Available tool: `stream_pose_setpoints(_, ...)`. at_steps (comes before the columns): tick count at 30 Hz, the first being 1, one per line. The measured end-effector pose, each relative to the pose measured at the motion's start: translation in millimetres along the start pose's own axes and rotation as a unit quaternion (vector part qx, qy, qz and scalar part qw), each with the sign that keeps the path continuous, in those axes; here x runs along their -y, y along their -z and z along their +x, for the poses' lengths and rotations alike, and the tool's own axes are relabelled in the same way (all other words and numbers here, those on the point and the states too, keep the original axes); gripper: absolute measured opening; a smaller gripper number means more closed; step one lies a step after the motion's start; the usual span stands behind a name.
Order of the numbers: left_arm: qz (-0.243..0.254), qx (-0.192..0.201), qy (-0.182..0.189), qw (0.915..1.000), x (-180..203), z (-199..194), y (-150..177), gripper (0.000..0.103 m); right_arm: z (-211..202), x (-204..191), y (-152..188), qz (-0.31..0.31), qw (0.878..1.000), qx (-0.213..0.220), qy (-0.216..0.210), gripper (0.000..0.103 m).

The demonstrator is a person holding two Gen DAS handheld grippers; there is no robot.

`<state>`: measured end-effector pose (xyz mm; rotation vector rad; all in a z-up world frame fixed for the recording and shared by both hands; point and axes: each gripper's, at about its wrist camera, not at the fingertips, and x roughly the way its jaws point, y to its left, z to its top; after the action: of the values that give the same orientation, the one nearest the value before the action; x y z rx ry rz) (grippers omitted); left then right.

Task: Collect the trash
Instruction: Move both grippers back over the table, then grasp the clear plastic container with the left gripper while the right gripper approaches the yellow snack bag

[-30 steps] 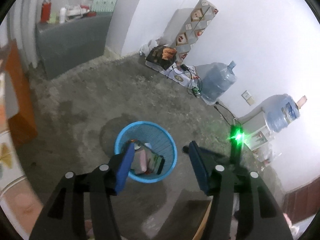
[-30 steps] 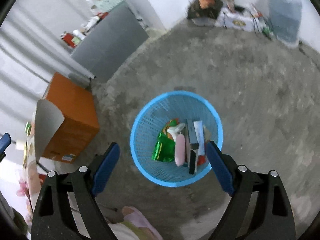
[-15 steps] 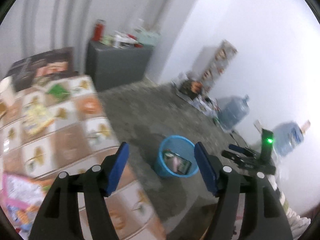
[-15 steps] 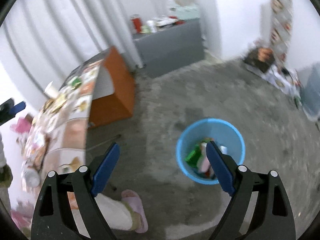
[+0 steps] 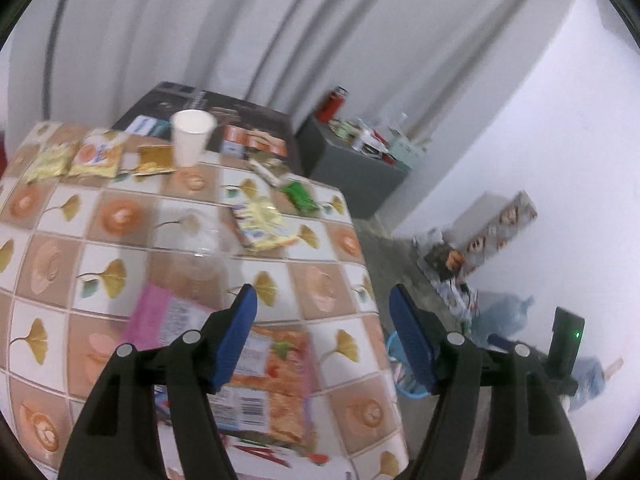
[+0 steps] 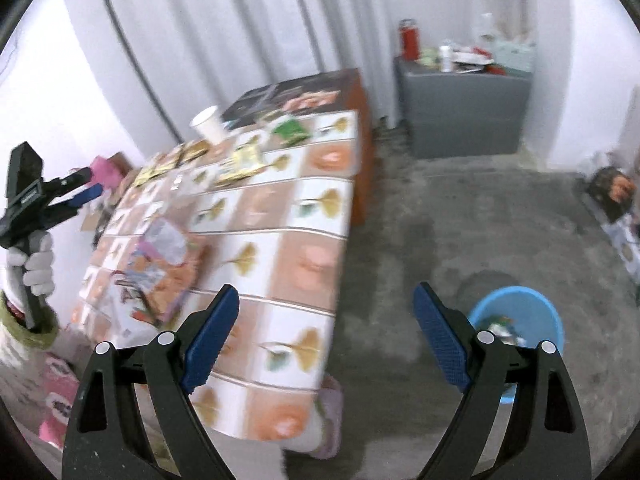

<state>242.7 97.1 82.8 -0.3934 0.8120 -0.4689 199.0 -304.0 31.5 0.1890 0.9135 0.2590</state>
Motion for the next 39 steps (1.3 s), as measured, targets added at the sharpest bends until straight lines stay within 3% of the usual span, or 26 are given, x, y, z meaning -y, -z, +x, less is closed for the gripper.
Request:
stream_pose_setpoints(6, -0.05, -0.007, -0.014, 0.9986, -48, 25, -26, 0.066, 58, -46, -35, 0.012, 0.998, -0.044, -0.041, 0.084)
stream_pose_setpoints(13, -0.091, -0.059, -0.061, 0.9923, -91, 101, -67, 0.065, 150, -72, -101, 0.067, 0.991, -0.085, -0.073, 0.084)
stream_pose_setpoints(22, -0.069, -0.12, -0.12, 0.983, -111, 159, -81, 0.059, 244, -86, -162, 0.091, 0.989, -0.113, -0.015, 0.08)
stream_pose_setpoints(27, -0.079, -0.133, -0.107, 0.9822, -122, 161, -76, 0.051, 268, -90, -171, 0.078, 0.989, -0.128, 0.007, 0.079)
stream_pose_setpoints(32, -0.069, -0.137, -0.092, 0.9839, -120, 147, -68, 0.037, 283, -95, -167, 0.063, 0.987, -0.147, 0.017, 0.076)
stream_pose_setpoints(39, -0.068, -0.136, -0.089, 0.9843, -124, 128, -51, 0.023, 282, -116, -158, 0.009, 0.989, -0.145, 0.043, 0.068)
